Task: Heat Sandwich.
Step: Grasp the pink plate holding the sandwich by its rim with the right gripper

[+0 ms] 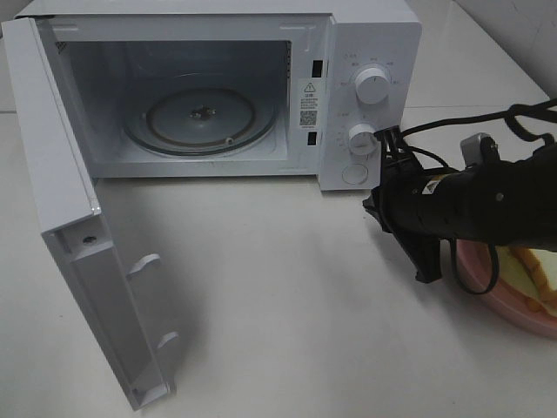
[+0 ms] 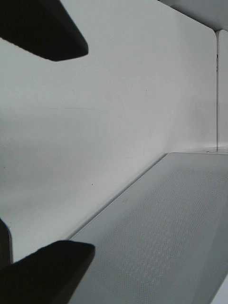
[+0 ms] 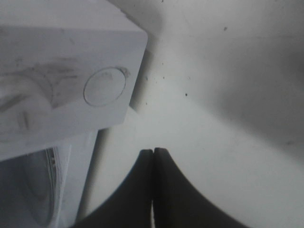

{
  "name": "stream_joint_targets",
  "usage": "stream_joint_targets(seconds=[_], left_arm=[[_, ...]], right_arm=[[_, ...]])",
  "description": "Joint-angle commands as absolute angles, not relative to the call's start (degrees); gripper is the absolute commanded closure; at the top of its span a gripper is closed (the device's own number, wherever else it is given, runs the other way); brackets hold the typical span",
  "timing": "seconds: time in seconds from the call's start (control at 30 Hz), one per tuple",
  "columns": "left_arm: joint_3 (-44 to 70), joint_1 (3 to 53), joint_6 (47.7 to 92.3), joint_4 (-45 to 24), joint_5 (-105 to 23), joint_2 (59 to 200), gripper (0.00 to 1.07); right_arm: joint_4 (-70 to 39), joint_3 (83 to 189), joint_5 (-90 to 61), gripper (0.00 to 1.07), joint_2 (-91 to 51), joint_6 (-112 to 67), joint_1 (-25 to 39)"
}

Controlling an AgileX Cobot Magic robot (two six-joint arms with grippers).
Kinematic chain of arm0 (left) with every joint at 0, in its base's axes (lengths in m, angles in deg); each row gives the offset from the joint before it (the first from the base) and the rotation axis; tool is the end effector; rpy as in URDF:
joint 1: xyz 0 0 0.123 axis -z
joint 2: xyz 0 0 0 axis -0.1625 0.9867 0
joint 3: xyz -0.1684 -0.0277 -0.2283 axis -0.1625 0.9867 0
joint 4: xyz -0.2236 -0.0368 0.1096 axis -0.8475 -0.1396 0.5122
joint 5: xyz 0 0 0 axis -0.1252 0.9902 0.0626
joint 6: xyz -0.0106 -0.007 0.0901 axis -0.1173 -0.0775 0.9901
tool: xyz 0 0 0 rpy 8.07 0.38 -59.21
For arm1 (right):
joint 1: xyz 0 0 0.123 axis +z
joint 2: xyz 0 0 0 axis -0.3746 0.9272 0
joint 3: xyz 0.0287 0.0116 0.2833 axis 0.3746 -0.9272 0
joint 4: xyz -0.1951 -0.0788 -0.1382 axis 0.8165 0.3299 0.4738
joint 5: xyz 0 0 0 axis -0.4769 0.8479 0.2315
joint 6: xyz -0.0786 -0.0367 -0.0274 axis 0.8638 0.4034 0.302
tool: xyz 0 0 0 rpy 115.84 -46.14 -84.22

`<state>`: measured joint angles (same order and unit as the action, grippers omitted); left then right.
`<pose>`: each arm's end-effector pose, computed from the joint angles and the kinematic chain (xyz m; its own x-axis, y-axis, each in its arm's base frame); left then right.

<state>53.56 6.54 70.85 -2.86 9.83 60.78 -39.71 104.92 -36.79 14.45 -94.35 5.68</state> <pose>-0.0080 -0.0101 0.2811 -0.4473 0.0003 -0.8944 0.0576 0.9979 -0.0285 0.2834 0.1303 0.1257 -0.3322 0.9366 -0.1119 0.5389 0.2858 0.7924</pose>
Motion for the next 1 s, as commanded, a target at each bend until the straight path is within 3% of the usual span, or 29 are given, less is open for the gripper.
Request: stream_joint_targets(seconds=[0.03, 0.33, 1.0], left_arm=[[53.62, 6.26, 70.57, -3.21, 9.26, 59.69, 0.09], [53.62, 6.26, 70.57, -3.21, 9.26, 59.69, 0.09], [53.62, 6.26, 70.57, -3.21, 9.26, 59.69, 0.09]], right_arm=[[-34.67, 104.81, -29.45, 1.06, 10.84, -89.65, 5.45], [-24.70, 104.81, -15.87, 1.04, 5.79, -81.40, 5.45], [-18.11, 104.81, 9.80, 0.99, -7.10, -46.34, 5.45]])
